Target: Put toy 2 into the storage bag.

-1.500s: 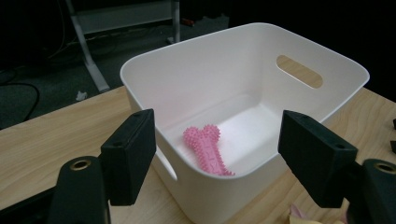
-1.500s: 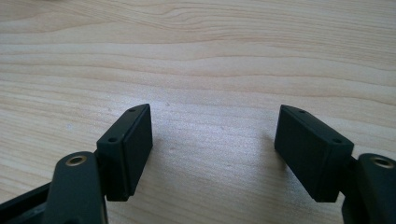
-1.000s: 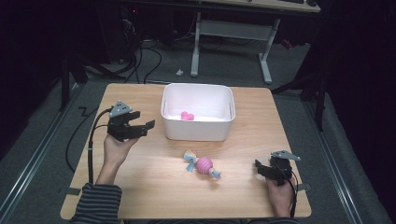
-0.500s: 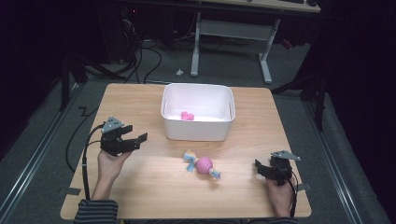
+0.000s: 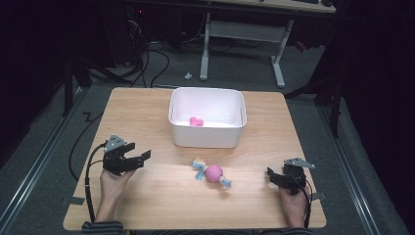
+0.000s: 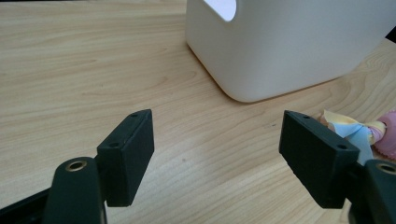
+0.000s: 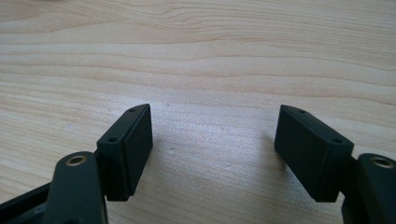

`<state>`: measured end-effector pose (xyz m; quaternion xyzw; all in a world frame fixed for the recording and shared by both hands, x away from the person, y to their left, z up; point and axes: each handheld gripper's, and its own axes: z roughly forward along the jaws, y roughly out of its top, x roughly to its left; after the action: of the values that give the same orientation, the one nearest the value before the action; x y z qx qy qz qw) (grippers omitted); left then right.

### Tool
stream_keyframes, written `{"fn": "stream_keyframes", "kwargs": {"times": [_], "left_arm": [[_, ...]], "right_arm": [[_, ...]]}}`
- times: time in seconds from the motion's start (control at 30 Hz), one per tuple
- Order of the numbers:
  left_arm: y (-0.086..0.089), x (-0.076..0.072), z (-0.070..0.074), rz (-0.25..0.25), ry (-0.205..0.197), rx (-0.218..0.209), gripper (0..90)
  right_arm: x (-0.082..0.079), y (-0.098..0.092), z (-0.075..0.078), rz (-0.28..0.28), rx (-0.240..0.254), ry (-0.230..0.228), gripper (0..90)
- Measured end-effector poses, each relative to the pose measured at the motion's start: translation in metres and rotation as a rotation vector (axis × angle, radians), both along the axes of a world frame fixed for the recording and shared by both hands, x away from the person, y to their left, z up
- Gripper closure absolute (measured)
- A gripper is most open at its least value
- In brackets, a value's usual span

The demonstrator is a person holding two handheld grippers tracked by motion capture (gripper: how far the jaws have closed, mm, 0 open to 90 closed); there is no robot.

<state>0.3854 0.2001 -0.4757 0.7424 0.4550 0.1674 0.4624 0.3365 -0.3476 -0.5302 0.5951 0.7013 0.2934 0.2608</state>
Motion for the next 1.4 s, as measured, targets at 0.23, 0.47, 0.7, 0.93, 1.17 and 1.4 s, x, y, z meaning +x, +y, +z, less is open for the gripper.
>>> {"fn": "stream_keyframes", "kwargs": {"times": [0.23,0.47,0.7,0.93,1.17,1.4], "left_arm": [[-0.001,-0.004,-0.015,0.015,0.021,0.013,25.9],[-0.003,-0.007,-0.03,0.032,0.046,0.021,25.2],[-0.008,-0.007,-0.044,0.052,0.074,0.064,24.8],[-0.013,-0.004,-0.055,0.065,0.096,0.11,24.8],[-0.018,-0.001,-0.06,0.078,0.101,0.16,24.0],[-0.024,0.0,-0.061,0.1,0.09,0.235,22.1]], "right_arm": [[0.0,0.0,0.0,0.0,-0.001,0.0,28.1],[0.0,0.0,0.0,0.0,-0.001,0.0,28.1],[0.0,0.0,0.0,0.0,-0.001,0.0,28.1],[0.0,0.0,0.0,0.001,-0.001,0.0,28.1],[0.0,0.0,0.0,0.007,0.003,0.007,25.3],[0.0,0.001,0.0,0.025,-0.003,0.01,22.7]]}}
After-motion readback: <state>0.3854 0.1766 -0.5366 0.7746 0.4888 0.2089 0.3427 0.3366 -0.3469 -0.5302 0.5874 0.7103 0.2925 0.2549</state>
